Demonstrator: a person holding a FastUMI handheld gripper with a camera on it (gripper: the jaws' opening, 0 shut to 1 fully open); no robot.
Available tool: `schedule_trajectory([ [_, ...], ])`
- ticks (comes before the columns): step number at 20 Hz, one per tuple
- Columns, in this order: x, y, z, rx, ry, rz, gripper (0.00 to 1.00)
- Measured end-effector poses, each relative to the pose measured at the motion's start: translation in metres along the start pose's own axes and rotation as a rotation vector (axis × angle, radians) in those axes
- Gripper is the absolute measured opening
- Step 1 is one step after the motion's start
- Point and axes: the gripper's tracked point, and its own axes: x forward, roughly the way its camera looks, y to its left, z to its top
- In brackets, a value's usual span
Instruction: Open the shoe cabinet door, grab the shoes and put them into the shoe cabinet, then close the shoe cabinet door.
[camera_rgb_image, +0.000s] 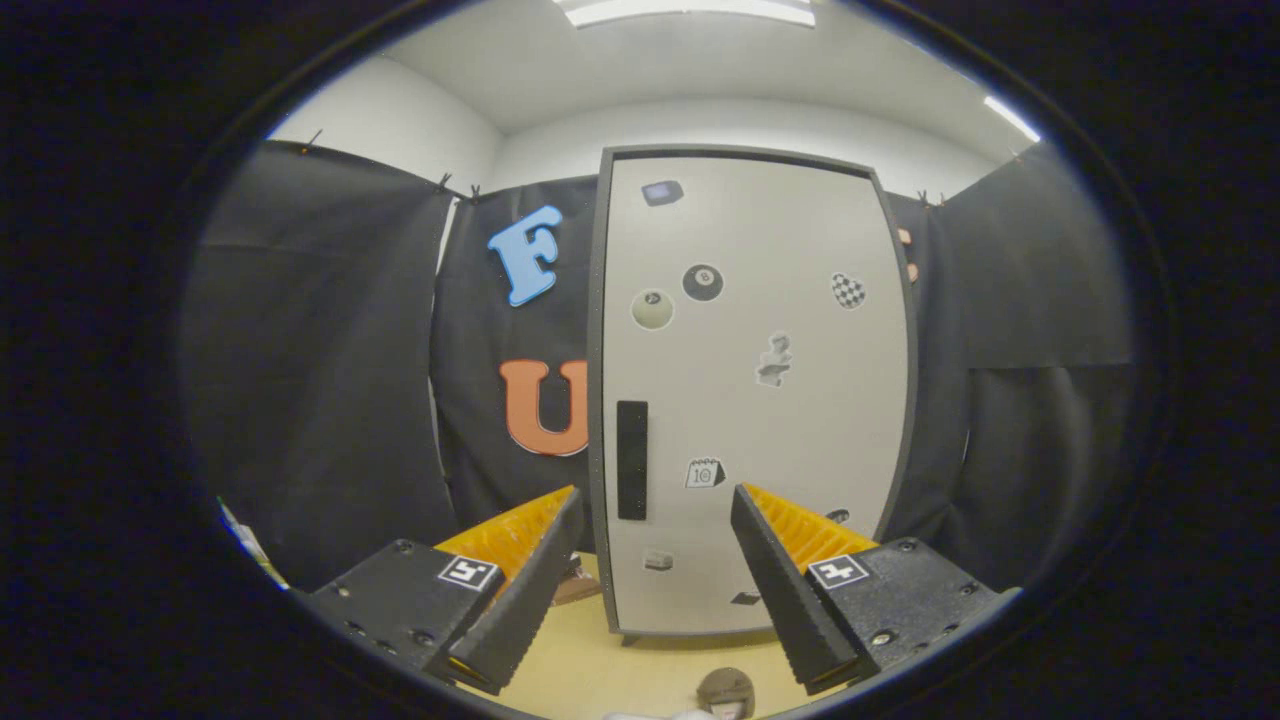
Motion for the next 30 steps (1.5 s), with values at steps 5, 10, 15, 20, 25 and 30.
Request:
schedule_trajectory([
  [5, 0.079, 0.011, -0.013, 0.011, 0.030, 0.004, 0.96],
  [10, 0.133, 0.013, -0.039, 0.026, 0.095, 0.004, 0.93],
  [15, 0.152, 0.013, -0.042, 0.061, 0.089, 0.019, 0.66],
  [20, 0.156, 0.017, -0.044, 0.048, 0.104, 0.014, 0.42],
  [25, 0.152, 0.014, -0.048, 0.037, 0.135, 0.020, 0.36],
  [30, 0.142, 0.012, -0.048, 0.028, 0.145, 0.078, 0.32],
])
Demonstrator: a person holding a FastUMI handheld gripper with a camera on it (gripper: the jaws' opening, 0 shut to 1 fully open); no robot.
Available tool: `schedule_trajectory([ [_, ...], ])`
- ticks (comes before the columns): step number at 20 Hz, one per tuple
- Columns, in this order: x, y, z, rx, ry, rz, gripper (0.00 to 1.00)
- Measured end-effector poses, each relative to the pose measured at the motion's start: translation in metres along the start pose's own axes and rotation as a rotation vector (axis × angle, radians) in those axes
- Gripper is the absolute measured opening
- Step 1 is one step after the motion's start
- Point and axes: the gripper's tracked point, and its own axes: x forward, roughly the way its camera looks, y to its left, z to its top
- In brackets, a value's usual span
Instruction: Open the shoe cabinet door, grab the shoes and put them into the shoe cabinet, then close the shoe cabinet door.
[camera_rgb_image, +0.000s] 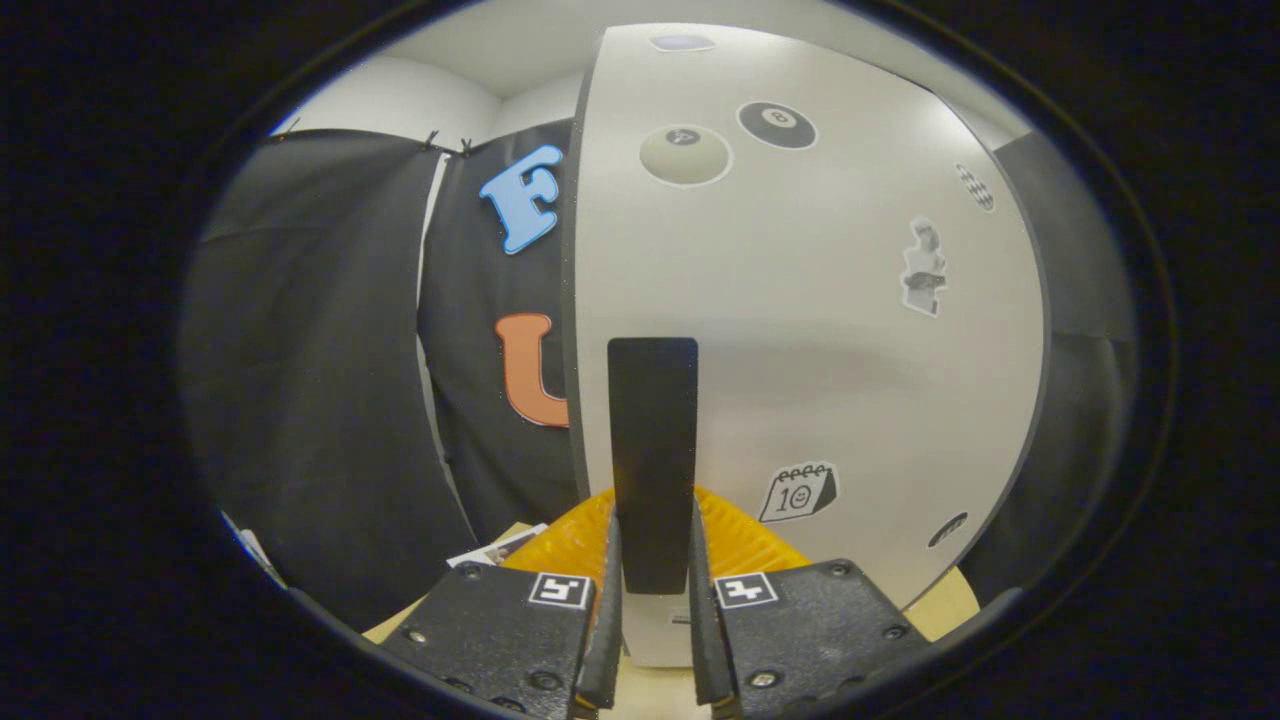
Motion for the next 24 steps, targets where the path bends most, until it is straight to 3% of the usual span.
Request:
schedule_trajectory([
  [9, -0.032, -0.009, -0.008, 0.017, 0.015, 0.023, 0.28],
  [24, -0.082, -0.062, -0.012, 0.022, -0.010, -0.164, 0.19],
])
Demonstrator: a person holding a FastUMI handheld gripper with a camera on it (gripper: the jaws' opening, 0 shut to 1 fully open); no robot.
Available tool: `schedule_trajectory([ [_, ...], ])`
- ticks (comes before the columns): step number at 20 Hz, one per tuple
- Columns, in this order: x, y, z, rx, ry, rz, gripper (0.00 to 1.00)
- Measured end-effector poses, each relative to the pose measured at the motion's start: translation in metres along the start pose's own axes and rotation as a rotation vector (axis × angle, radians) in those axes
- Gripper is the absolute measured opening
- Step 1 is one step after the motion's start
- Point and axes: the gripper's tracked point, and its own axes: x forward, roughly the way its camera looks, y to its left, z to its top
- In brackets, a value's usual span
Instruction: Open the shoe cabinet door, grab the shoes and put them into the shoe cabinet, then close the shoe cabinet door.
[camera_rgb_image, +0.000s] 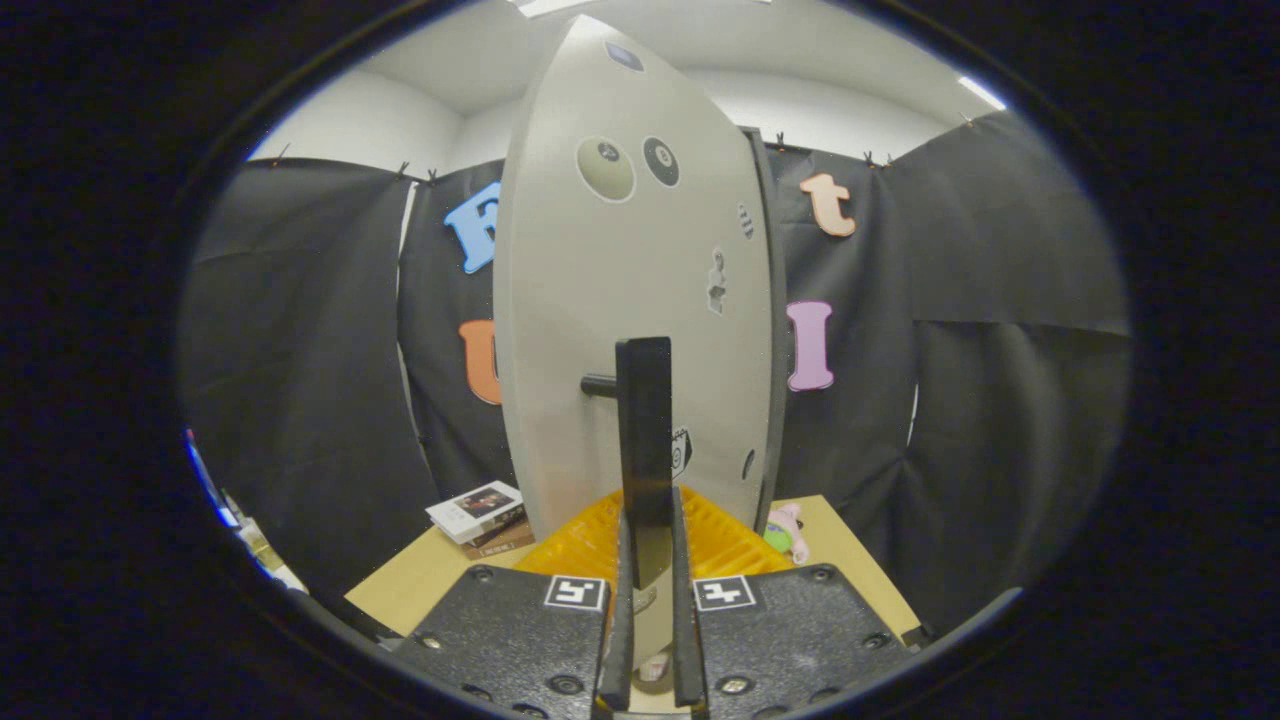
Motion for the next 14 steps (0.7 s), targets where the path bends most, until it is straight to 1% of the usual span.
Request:
schedule_trajectory([
  [1, -0.001, -0.009, 0.000, -0.007, -0.002, -0.016, 0.18],
  [2, -0.004, -0.016, 0.001, -0.007, -0.005, -0.034, 0.14],
  [3, -0.006, -0.022, 0.002, -0.002, -0.003, -0.051, 0.13],
  [4, -0.006, -0.025, 0.002, -0.013, -0.001, -0.060, 0.09],
  [6, -0.007, -0.035, -0.001, -0.026, 0.007, -0.069, 0.06],
  [10, -0.011, -0.054, 0.002, -0.043, 0.014, -0.091, 0.04],
  [14, -0.009, -0.072, 0.004, -0.033, 0.017, -0.112, 0.04],
])
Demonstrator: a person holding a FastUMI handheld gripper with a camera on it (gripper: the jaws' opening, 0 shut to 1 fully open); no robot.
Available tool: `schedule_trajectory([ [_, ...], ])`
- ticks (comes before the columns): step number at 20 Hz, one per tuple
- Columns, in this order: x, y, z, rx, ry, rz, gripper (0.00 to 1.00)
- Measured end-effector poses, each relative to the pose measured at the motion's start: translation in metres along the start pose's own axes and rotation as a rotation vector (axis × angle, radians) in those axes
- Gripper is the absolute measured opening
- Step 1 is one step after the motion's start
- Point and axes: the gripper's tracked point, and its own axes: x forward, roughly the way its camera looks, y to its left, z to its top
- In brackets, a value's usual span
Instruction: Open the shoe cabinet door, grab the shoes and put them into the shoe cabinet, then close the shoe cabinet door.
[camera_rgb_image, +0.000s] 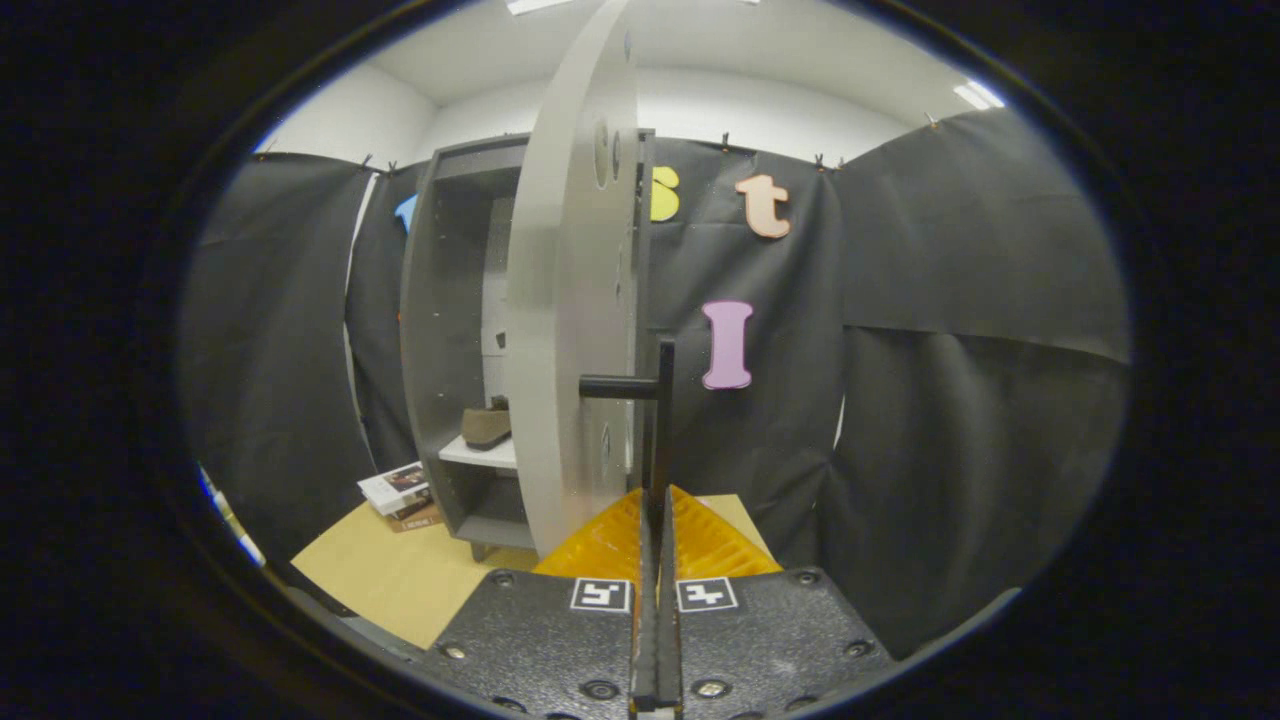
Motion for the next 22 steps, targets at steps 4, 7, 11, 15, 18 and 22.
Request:
schedule_trajectory([
  [4, 0.000, -0.003, -0.002, 0.039, 0.005, 0.029, 0.04],
  [7, -0.001, -0.002, -0.001, 0.037, 0.002, 0.052, 0.04],
  [11, -0.002, -0.002, 0.001, 0.042, -0.016, 0.055, 0.04],
  [15, -0.005, -0.013, 0.010, 0.014, -0.067, -0.003, 0.10],
  [18, -0.011, -0.028, 0.017, -0.024, -0.104, -0.064, 0.25],
  [22, -0.021, -0.023, 0.017, 0.005, -0.118, -0.088, 0.73],
])
